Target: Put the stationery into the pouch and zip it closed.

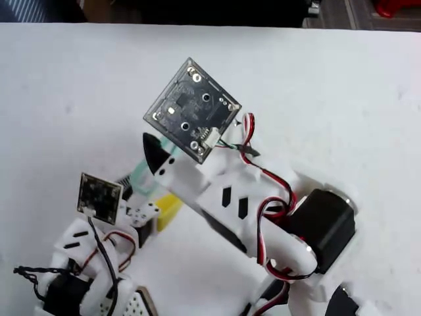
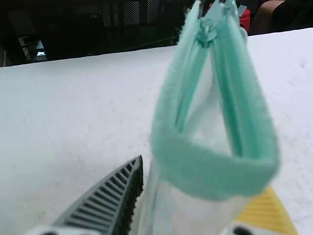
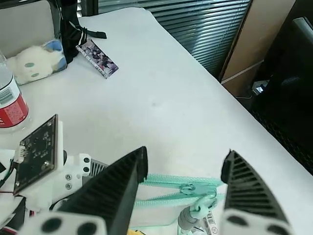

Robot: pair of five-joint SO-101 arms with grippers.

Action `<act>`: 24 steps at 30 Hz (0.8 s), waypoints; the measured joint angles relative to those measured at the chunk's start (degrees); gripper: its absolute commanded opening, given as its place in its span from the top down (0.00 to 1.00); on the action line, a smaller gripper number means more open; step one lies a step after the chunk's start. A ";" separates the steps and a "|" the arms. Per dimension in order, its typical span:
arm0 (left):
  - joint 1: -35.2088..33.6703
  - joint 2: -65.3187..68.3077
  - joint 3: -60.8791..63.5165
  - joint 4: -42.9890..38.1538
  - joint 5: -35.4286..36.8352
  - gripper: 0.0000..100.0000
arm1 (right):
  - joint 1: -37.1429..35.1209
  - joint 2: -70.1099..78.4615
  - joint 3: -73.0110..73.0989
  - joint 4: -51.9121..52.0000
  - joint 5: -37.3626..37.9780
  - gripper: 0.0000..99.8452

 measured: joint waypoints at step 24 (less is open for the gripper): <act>-12.40 0.09 2.64 -4.92 4.40 0.70 | 21.98 16.62 8.62 -1.41 4.13 0.77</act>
